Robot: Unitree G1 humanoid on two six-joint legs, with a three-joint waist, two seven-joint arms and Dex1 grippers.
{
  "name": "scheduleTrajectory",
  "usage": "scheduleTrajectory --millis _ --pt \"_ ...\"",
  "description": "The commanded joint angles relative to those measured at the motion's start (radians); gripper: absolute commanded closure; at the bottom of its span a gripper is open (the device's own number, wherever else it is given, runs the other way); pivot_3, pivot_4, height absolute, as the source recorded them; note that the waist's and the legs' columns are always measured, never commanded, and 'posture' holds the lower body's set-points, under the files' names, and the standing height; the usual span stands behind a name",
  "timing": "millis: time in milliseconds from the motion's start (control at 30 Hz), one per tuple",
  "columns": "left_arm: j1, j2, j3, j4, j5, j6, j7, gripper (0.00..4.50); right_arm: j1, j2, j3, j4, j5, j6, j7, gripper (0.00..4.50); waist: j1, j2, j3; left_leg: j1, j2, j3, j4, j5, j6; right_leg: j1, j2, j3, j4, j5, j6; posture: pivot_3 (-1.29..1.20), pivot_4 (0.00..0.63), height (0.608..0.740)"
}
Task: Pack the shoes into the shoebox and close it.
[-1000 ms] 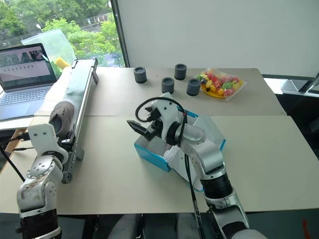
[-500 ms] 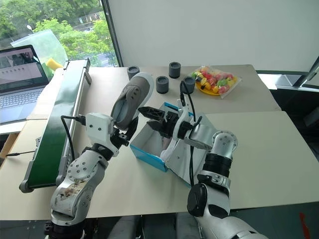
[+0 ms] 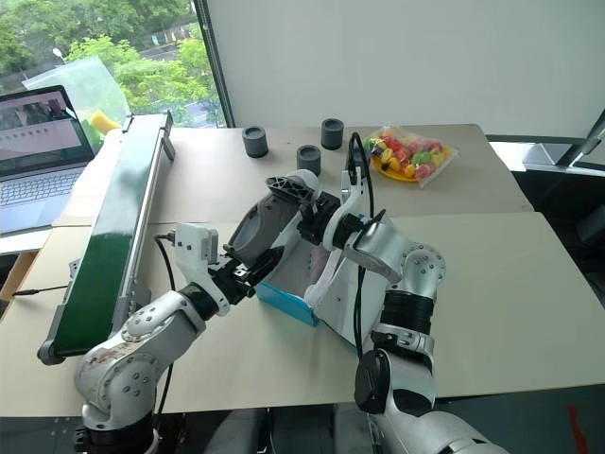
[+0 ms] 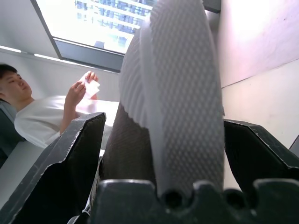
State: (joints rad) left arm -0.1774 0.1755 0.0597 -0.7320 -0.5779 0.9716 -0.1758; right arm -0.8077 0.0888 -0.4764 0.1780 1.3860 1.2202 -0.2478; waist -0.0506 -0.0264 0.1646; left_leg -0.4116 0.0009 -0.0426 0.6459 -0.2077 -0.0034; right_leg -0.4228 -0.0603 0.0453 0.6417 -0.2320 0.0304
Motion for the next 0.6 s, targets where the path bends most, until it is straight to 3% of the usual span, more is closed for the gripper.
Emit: scheduleTrajectory --millis 33,100,233,300,367,467,533,600 --pt "-0.038 -0.005 -0.017 -0.035 -0.031 -0.014 -0.002 1.89 -0.029 0.039 0.067 -0.064 0.041 -0.023 -0.006 0.00 0.004 0.000 0.000 0.000 0.000 0.000 0.000 0.000 0.000 0.000 0.000 0.000 0.000 0.000 0.000 0.00 0.150 0.740" --pt "-0.041 0.003 -0.016 -0.028 -0.021 -0.020 0.003 1.89 -0.022 0.033 0.083 -0.066 0.047 -0.034 -0.011 0.00 0.005 0.000 0.000 0.001 0.000 0.000 0.000 0.000 0.000 0.001 0.000 0.000 -0.001 0.000 0.000 0.00 0.150 0.740" --pt "-0.039 0.024 -0.022 -0.021 -0.001 -0.033 0.006 1.89 -0.014 0.026 0.100 -0.066 0.052 -0.062 -0.025 1.01 0.005 0.000 0.000 0.000 0.000 0.000 0.000 0.000 0.000 0.000 0.000 0.000 -0.001 0.000 0.000 0.00 0.150 0.740" --pt "-0.036 0.035 -0.031 -0.020 0.022 -0.053 0.011 1.89 -0.013 0.023 0.108 -0.066 0.055 -0.070 -0.025 1.73 0.006 0.000 0.000 0.000 0.000 0.000 0.000 0.000 0.000 0.000 0.000 0.000 -0.001 0.000 0.000 0.00 0.150 0.740" --pt "-0.034 0.044 -0.039 -0.015 0.036 -0.072 0.012 0.95 -0.016 0.020 0.113 -0.063 0.060 -0.074 -0.025 2.39 0.006 0.000 0.000 0.000 0.000 0.000 0.000 0.000 0.000 0.000 0.000 0.000 -0.001 0.000 0.000 0.00 0.150 0.740" --pt "-0.035 0.065 -0.060 -0.009 0.066 -0.098 0.006 0.01 -0.021 0.021 0.113 -0.049 0.084 -0.079 -0.029 3.37 0.004 0.000 0.000 0.000 0.000 0.000 0.000 0.000 0.000 0.000 0.000 0.000 -0.001 0.000 0.000 0.00 0.150 0.740" --pt "-0.033 0.072 -0.073 -0.005 0.080 -0.104 0.007 0.00 -0.022 0.023 0.109 -0.041 0.115 -0.093 -0.036 4.00 0.006 0.000 0.000 0.000 0.000 0.000 0.000 0.000 0.000 0.000 0.000 0.000 -0.001 0.000 0.000 0.00 0.150 0.740" --pt "-0.024 0.078 -0.082 -0.002 0.092 -0.113 0.006 0.00 -0.021 0.019 0.111 -0.038 0.131 -0.105 -0.041 4.00 0.006 0.000 0.000 0.000 0.000 0.000 0.000 0.000 0.000 0.000 0.000 0.000 -0.001 0.000 0.000 0.00 0.150 0.740"
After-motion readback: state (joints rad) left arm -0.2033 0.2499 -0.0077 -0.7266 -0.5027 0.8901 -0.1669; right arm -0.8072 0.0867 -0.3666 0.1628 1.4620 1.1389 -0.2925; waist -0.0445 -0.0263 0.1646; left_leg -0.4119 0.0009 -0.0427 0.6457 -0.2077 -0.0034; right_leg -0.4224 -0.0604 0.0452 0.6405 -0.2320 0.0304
